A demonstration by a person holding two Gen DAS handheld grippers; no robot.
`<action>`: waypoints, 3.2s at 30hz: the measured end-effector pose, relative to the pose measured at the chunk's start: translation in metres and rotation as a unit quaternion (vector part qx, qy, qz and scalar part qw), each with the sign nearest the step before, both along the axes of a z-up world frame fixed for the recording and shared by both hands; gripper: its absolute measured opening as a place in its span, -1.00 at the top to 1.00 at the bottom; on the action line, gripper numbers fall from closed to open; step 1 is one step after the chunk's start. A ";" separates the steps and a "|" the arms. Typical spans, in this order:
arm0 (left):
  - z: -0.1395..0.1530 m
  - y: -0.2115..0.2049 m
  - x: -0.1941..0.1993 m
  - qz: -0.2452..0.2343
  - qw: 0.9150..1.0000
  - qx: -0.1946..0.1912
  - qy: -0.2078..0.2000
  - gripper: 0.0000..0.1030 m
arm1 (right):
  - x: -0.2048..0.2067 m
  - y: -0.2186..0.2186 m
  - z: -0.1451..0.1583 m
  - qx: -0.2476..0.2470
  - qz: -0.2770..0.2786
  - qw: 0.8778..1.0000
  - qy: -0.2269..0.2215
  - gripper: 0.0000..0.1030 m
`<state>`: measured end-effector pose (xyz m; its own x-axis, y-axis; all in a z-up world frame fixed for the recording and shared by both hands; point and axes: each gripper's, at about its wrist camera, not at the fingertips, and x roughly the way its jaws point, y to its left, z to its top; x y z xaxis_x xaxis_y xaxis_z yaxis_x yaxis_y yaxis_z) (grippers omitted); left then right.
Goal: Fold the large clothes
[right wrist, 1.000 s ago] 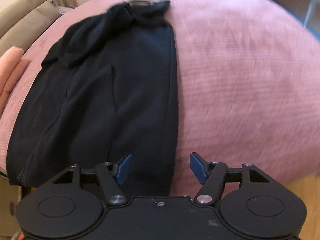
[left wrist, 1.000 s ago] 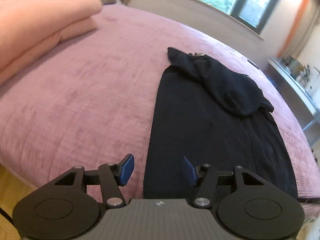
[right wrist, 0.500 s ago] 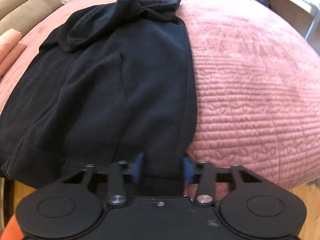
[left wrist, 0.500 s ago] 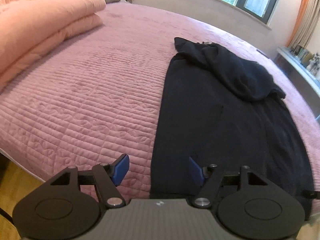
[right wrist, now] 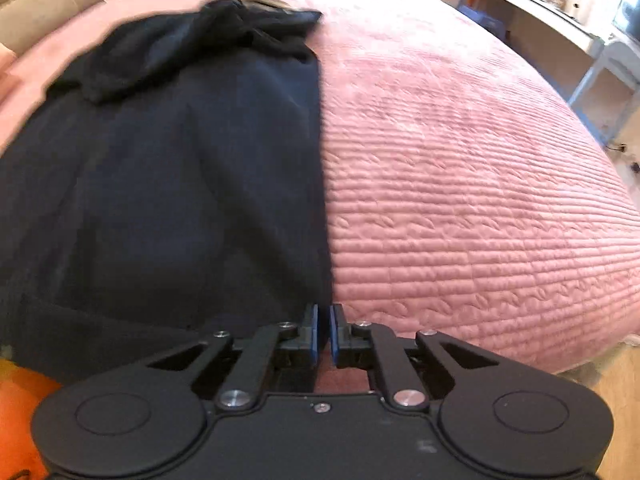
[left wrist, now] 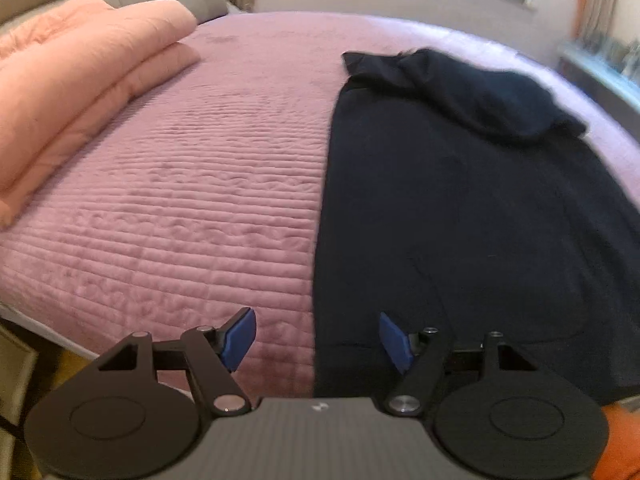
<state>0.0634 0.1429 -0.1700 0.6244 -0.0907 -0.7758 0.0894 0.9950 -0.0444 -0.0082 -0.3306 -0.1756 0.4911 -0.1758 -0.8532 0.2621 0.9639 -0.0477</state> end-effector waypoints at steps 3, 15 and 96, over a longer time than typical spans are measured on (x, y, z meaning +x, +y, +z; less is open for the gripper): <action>-0.002 0.018 -0.004 -0.027 0.995 -0.090 0.018 -0.33 | -0.005 -0.006 0.009 0.052 0.006 0.998 -0.023 -0.47; -0.019 0.027 0.001 -0.017 0.989 -0.138 0.059 -0.35 | -0.006 -0.016 -0.028 0.158 -0.005 0.987 0.009 -0.54; 0.090 -0.089 0.496 -0.061 0.971 -0.209 -0.098 0.81 | 0.453 -0.090 0.096 0.001 0.053 0.980 -0.190 0.88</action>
